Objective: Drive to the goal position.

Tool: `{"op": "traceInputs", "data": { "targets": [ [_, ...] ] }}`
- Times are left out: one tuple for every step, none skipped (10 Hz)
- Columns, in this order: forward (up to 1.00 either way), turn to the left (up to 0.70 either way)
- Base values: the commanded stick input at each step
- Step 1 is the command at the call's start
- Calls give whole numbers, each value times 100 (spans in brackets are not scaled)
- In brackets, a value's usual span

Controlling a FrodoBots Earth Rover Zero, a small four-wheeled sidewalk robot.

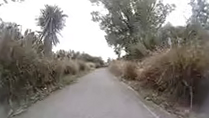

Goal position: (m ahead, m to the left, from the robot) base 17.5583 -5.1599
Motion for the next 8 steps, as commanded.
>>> {"op": "traceInputs", "data": {
  "targets": [
    [70, 0],
    [70, 0],
    [70, 0],
    [70, 0],
    [70, 0],
    [70, 0],
    [70, 0],
    [70, 0]
  ]
}}
